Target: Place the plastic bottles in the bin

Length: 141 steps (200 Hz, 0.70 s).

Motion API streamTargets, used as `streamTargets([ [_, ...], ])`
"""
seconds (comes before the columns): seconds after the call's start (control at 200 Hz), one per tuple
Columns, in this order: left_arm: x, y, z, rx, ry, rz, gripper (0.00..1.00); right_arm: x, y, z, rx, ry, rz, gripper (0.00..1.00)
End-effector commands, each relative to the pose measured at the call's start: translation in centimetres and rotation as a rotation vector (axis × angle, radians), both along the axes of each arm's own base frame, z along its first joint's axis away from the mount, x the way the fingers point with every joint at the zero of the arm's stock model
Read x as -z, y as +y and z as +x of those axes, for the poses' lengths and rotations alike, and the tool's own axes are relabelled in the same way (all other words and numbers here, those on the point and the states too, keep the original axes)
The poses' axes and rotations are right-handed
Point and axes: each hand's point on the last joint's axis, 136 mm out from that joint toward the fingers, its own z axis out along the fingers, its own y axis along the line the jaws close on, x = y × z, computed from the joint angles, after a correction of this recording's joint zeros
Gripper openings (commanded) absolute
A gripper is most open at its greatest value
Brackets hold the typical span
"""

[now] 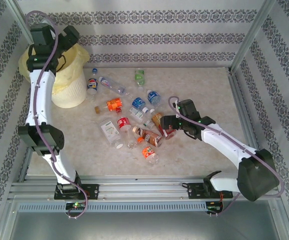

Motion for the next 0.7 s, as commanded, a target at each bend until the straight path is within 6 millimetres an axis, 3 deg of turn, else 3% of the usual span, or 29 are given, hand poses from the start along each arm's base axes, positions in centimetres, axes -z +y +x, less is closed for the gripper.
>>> streamTargets([
  [0.0, -1.0, -4.8, -1.9, 0.129, -0.027, 0.047, 1.00, 2.0, -0.3, -0.7, 0.003, 0.055, -0.054, 0.98],
  [0.19, 1.2, -10.5, -4.5, 0.224, -0.011, 0.025, 1.00, 3.6, -0.3, -0.3, 0.023, 0.091, -0.096, 0.98],
  [0.36, 3.8, -13.8, -6.4, 0.296, 0.027, -0.033, 1.00, 4.6, 0.2, -0.3, 0.011, 0.112, -0.114, 0.98],
  [0.699, 9.6, -13.7, -9.7, 0.270, 0.171, -0.092, 1.00, 6.3, 0.9, 0.2, -0.022, 0.145, -0.155, 0.97],
])
